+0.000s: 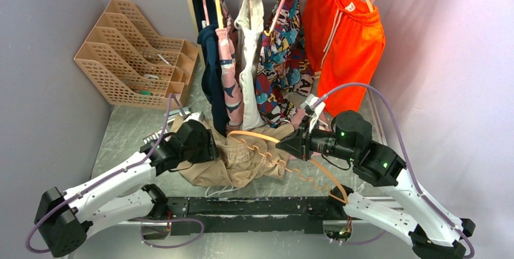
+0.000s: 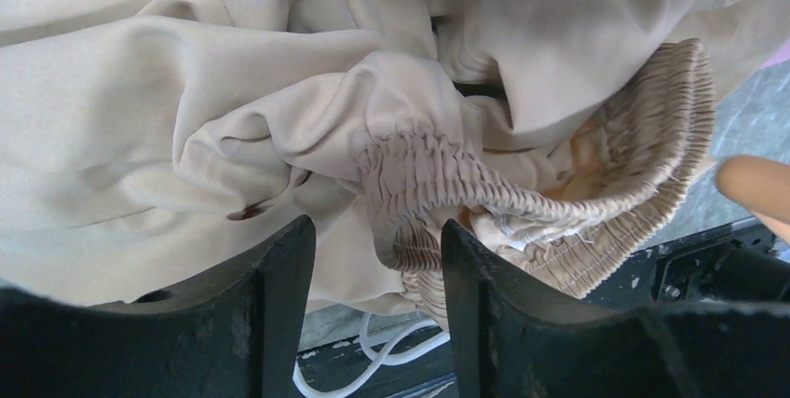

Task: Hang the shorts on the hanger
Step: Hang the shorts on the hanger.

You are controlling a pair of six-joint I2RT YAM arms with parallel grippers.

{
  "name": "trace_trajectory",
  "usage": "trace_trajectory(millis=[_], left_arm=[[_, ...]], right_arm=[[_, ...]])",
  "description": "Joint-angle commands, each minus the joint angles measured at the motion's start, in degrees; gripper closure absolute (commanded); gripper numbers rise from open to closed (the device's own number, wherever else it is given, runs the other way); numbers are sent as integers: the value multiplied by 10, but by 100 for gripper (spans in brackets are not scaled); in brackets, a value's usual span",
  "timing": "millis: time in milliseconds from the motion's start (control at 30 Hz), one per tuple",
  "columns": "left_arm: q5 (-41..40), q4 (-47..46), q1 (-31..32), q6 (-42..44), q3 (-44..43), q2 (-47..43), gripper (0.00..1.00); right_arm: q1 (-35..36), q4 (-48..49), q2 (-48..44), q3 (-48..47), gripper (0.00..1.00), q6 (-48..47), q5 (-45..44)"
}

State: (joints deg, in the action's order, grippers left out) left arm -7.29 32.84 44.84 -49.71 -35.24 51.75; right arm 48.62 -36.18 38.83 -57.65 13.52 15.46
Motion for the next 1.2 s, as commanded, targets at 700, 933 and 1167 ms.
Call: trace_trajectory(millis=[700,933,1167], left_arm=[[-71,193,0,35,-185,-40,93],[-69,189,0,36,-199,-37,93],[-61,196,0,44,-216,-26,93]], right_arm=[[2,-20,27,-90,100,-63,137],[2,-39,59,-70,100,-70,129],[2,11,56,-47,100,-63,110]])
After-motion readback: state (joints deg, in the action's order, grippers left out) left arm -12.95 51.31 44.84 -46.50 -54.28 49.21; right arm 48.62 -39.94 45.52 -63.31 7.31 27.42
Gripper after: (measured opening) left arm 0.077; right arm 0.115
